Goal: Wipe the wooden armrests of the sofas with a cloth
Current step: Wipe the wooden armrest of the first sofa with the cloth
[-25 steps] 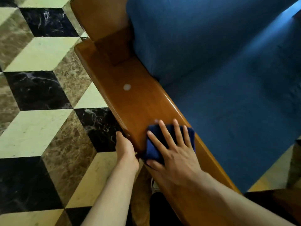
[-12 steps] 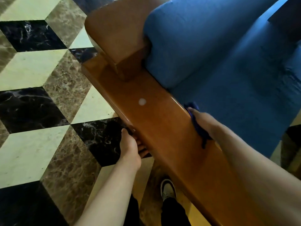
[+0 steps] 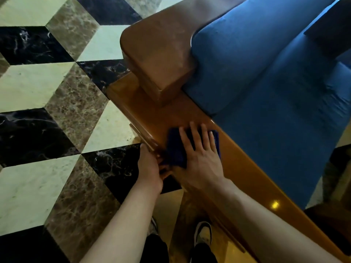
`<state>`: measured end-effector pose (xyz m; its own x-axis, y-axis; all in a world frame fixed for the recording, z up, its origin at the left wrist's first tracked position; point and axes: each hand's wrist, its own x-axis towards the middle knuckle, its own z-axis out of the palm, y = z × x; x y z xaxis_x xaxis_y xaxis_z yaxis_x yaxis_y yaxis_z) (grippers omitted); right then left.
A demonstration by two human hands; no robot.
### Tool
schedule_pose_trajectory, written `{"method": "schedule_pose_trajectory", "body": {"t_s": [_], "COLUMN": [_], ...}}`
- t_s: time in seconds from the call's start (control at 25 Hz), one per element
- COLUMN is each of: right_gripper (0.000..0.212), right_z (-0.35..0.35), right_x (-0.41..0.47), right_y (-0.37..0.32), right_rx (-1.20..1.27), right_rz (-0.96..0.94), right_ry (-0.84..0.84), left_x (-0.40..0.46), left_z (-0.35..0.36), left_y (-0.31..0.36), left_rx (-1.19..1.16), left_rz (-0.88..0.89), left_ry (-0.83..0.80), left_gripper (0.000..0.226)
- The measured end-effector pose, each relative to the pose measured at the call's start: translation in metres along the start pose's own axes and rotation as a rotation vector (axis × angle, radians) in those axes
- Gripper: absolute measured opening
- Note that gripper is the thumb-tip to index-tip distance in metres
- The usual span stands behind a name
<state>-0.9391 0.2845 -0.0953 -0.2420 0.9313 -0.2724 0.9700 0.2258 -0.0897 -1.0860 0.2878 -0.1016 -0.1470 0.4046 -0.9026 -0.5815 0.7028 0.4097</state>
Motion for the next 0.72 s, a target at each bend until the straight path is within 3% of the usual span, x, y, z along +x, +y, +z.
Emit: {"method": "schedule_pose_trajectory", "body": {"t_s": [0.16, 0.32, 0.36, 0.48, 0.52, 0.64, 0.72], "right_gripper": [0.091, 0.083, 0.086, 0.089, 0.087, 0.078, 0.072], "right_z": [-0.016, 0.006, 0.006, -0.001, -0.004, 0.003, 0.007], "right_x": [0.084, 0.017, 0.011, 0.045, 0.058, 0.072, 0.07], "right_y": [-0.048, -0.028, -0.015, -0.035, -0.056, -0.099, -0.099], "right_rx": [0.171, 0.007, 0.0, 0.106, 0.114, 0.039, -0.016], "right_rz": [0.336, -0.168, -0.147, 0.321, 0.383, 0.182, 0.056], "right_ry": [0.107, 0.072, 0.069, 0.131, 0.143, 0.204, 0.159], "left_x": [0.009, 0.004, 0.005, 0.008, 0.011, 0.017, 0.014], "left_z": [-0.005, -0.02, -0.024, -0.034, -0.037, -0.043, -0.036], "left_y": [0.022, 0.03, 0.033, 0.044, 0.047, 0.054, 0.057], "left_rx": [-0.01, -0.046, -0.036, -0.016, -0.034, -0.142, -0.274], "left_rz": [0.062, 0.012, -0.006, -0.01, -0.002, -0.007, -0.037], "left_ry": [-0.018, -0.039, -0.044, -0.044, -0.046, -0.054, -0.138], "left_gripper": [0.068, 0.066, 0.068, 0.07, 0.071, 0.076, 0.076]}}
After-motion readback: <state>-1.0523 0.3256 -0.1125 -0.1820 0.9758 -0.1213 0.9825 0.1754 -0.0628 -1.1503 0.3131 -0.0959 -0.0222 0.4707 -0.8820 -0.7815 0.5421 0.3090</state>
